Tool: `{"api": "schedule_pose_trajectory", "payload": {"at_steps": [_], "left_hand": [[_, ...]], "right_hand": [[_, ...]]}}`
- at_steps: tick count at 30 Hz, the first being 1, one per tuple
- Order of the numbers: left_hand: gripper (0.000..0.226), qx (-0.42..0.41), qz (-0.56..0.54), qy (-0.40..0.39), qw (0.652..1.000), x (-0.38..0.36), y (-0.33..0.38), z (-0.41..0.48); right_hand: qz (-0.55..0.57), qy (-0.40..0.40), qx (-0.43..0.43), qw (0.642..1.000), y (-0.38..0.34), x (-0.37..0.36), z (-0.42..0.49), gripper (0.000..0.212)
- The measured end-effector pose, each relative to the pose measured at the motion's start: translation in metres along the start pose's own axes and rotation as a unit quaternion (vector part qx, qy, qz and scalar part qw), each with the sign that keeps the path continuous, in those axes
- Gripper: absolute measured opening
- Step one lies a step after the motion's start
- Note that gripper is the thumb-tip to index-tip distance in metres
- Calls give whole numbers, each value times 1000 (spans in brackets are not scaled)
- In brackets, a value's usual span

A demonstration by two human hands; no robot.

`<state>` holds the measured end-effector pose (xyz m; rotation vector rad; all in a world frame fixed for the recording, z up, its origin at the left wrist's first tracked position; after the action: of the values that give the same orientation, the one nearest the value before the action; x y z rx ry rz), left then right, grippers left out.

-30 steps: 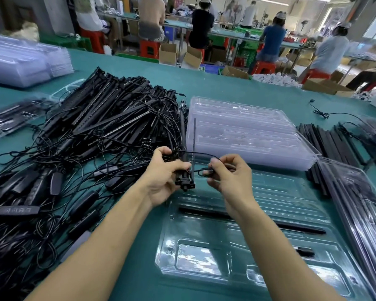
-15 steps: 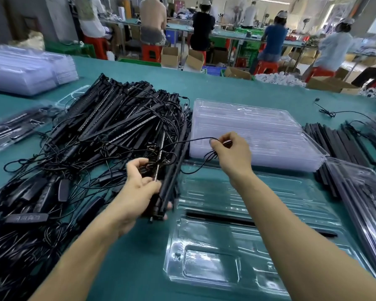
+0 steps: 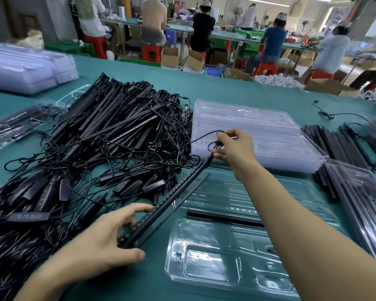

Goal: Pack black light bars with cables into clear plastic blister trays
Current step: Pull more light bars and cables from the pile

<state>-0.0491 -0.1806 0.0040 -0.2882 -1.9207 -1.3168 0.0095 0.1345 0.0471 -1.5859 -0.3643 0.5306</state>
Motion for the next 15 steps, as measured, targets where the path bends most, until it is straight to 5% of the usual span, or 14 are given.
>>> {"api": "schedule_pose_trajectory", "payload": {"at_steps": [3, 6, 10, 14, 15], "left_hand": [[68, 33, 180, 91, 979, 17, -8, -1], [50, 63, 365, 217, 903, 26, -11, -3], [39, -15, 101, 274, 956, 29, -29, -10], [37, -22, -133, 356, 925, 39, -10, 13], [32, -27, -178, 345, 921, 40, 0, 26]], "right_hand": [[-18, -3, 7, 1000, -1, 6, 5, 13], [-66, 12, 25, 997, -4, 11, 11, 14], [-135, 40, 11, 990, 2, 26, 20, 16], [-259, 29, 49, 964, -2, 28, 17, 8], [-333, 11, 67, 941, -7, 22, 10, 21]]}}
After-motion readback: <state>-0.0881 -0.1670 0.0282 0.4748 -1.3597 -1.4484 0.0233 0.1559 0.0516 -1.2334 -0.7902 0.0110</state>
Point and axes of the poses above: each hand's wrist, its own z-axis towards the middle knuckle, its own x-axis out of the back of the hand, y = z × x, the point moved 2 cm from there along z, towards the middle knuckle, and after that the axes turned 12 degrees about z, right-handed, at the moved point
